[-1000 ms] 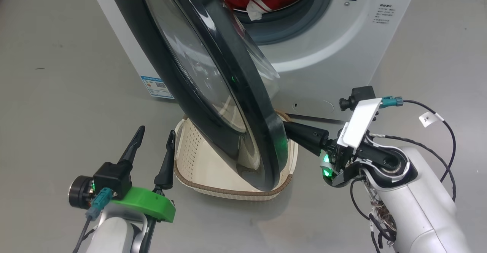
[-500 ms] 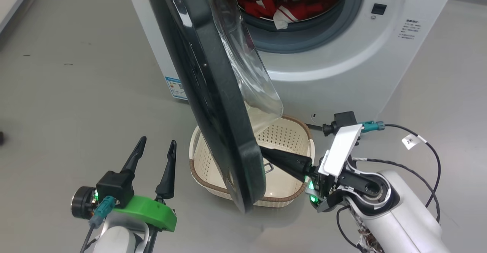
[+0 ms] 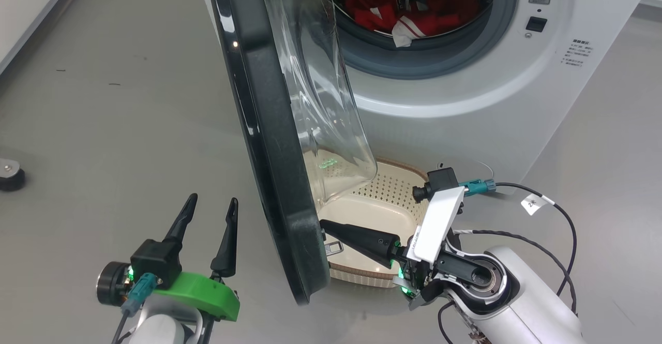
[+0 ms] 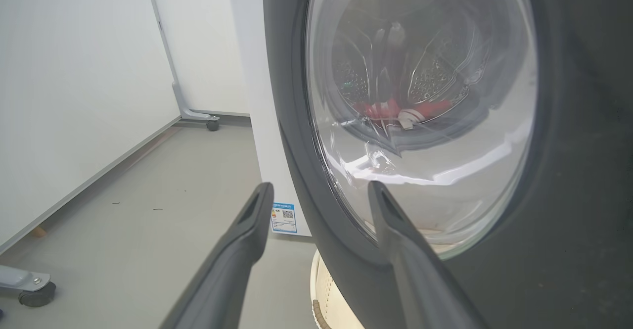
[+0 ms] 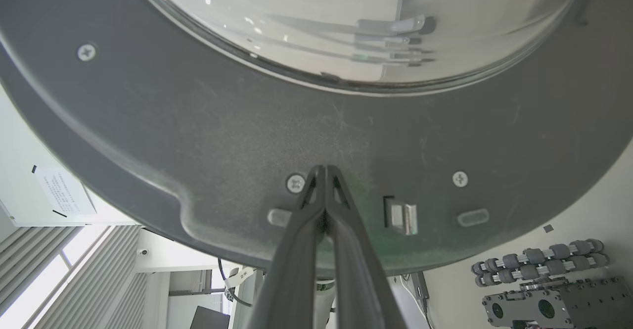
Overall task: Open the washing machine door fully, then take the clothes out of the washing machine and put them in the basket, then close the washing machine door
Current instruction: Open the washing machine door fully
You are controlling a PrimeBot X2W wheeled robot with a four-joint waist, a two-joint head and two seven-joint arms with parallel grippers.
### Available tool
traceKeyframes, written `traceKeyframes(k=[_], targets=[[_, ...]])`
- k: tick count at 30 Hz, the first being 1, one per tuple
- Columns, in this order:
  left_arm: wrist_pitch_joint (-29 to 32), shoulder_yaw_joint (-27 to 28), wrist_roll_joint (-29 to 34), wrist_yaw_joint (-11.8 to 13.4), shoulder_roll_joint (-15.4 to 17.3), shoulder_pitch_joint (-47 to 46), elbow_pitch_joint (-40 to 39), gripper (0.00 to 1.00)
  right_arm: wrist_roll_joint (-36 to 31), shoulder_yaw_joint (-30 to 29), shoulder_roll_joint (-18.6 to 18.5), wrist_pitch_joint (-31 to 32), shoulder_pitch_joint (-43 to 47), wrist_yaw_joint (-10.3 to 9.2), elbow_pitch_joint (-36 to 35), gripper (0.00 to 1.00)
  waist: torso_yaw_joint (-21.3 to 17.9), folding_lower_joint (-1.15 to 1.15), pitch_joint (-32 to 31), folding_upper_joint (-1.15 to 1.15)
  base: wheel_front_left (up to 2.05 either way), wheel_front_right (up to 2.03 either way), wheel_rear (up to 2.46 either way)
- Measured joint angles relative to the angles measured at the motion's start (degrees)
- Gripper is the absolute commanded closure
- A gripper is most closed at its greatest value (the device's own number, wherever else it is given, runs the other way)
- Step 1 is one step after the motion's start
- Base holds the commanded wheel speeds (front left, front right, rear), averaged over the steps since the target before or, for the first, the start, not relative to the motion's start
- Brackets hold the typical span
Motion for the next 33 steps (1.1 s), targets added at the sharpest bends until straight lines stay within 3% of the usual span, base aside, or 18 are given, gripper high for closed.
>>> traceKeyframes(k=[15,28,29,30,31,33], targets=[[0.0,0.2,-0.5,0.5,0.0,0.4,-0.4,0.0,0.2,0.7,0.0,-5.0,0.0,0.01,-0.6,1.0,0.3,0.0,0.1,0.0,0.0,0.0,0.0],[0.0,1.3,-0.5,1.0,0.0,0.6,-1.0,0.0,-1.7,-10.4,-0.2,-14.5,1.8,0.01,-4.2,0.98,-1.3,0.0,0.5,0.0,0.0,0.0,0.0],[0.0,1.3,-0.5,1.0,0.0,0.6,-1.1,0.0,-2.3,-11.3,-0.4,-15.5,2.1,0.01,-4.5,0.66,-1.5,0.0,0.5,0.0,0.0,0.0,0.0],[0.0,1.4,-0.5,1.0,0.0,0.7,-1.1,0.0,-2.7,-12.2,-0.8,-16.4,2.3,0.01,-4.6,0.24,-1.7,0.0,0.6,0.0,0.0,0.0,0.0],[0.0,1.3,-0.5,1.0,0.0,0.6,-1.2,0.0,-3.2,-13.1,-1.5,-17.2,2.6,0.01,-4.7,0.0,-1.9,0.0,0.7,0.0,0.0,0.0,0.0],[0.0,1.3,-0.5,1.0,0.0,0.7,-1.3,0.0,-4.2,-14.6,-2.7,-18.6,3.7,0.0,-4.6,0.0,-2.2,0.0,0.8,0.0,0.0,0.0,0.0]])
